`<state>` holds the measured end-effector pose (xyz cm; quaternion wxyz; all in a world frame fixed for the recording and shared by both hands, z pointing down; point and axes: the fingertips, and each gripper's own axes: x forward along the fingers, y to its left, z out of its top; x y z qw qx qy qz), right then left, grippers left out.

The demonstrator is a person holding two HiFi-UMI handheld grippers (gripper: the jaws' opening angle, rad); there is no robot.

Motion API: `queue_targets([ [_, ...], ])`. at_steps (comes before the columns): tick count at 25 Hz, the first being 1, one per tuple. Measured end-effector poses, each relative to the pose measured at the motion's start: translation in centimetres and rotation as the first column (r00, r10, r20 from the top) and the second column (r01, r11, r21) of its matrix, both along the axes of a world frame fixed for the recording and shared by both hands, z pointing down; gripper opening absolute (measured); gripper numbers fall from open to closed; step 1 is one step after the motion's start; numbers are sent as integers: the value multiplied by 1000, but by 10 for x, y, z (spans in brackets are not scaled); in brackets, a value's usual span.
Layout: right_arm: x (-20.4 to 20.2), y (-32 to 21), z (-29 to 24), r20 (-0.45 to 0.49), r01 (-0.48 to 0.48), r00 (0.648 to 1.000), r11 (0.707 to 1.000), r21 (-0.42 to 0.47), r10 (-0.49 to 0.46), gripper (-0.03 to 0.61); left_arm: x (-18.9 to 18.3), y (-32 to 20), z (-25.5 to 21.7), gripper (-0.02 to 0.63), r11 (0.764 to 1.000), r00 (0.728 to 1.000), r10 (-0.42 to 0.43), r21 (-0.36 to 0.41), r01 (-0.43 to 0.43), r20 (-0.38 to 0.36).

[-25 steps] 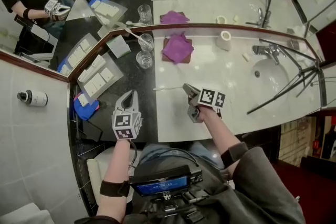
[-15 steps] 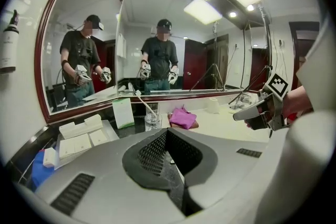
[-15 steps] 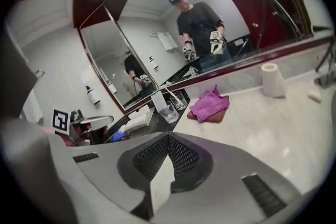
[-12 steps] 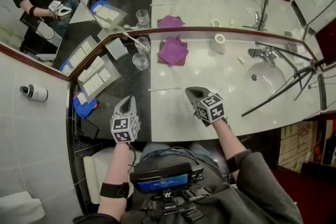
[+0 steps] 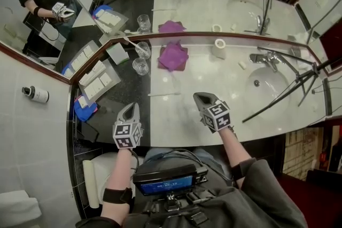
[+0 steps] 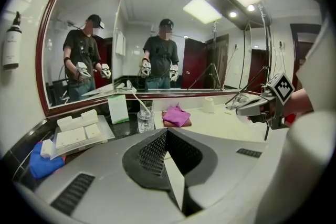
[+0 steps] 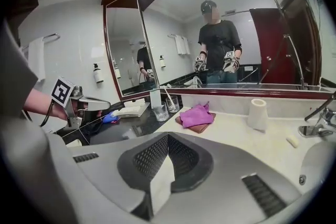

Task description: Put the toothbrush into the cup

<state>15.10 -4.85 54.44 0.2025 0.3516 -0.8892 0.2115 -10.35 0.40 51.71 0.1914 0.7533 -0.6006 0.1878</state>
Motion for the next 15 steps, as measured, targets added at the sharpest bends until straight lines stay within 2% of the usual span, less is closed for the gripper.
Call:
queue_targets([
  [9, -2, -5, 1, -15, 27, 1000, 1000, 8, -27, 11, 3, -2, -5, 0, 1000, 1000, 21, 5, -21, -2],
  [15, -14, -14, 2, -11, 48, 999, 999, 9, -48, 12, -7, -5, -5, 0, 1000, 1000, -18, 10, 18, -18],
])
